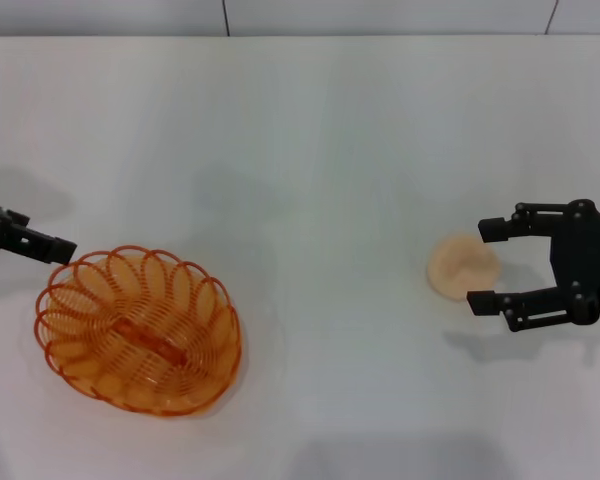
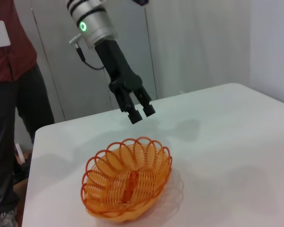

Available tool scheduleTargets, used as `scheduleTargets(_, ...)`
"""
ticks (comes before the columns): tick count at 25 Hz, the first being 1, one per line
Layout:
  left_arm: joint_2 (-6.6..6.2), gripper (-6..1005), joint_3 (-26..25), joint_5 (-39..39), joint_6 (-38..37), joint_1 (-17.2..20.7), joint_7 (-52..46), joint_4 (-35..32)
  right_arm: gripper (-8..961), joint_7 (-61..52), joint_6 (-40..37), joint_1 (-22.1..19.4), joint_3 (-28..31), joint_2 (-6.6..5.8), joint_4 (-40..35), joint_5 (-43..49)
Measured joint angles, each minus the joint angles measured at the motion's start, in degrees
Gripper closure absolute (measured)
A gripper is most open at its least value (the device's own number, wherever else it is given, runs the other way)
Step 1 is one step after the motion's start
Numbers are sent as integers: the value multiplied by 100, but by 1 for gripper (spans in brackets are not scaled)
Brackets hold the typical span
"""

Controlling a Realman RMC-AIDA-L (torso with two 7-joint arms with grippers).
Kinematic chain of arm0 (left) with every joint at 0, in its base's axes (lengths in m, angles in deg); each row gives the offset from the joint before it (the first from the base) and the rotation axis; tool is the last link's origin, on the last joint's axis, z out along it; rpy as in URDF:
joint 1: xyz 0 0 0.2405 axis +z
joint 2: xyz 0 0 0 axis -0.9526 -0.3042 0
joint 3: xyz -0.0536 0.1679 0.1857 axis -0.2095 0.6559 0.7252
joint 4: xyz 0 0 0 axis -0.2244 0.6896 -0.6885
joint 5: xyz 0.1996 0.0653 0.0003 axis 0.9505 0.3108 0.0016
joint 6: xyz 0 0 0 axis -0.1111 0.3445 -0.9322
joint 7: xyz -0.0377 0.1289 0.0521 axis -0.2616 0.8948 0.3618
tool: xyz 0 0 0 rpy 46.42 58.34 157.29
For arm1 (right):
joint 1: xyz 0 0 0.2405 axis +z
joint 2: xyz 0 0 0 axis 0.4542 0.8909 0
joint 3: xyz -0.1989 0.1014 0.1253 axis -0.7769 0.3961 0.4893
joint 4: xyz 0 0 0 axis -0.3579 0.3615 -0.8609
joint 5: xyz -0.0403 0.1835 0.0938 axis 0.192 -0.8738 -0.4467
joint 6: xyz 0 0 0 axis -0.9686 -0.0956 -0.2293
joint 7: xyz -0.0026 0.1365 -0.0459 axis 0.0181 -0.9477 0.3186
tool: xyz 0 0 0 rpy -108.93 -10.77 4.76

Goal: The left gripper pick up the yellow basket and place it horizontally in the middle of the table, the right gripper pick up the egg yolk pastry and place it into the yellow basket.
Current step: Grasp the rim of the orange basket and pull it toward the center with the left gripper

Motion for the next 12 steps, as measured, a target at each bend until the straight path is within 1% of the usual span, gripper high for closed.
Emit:
scheduleTargets(5,18,111,79,336,52,-89,-320,118,111,-8,1,41,-13,0,10,-19)
scheduleTargets(12,47,111,88,771,227,-379,-473,747,111,-9,1,58,-16,0,59,-23)
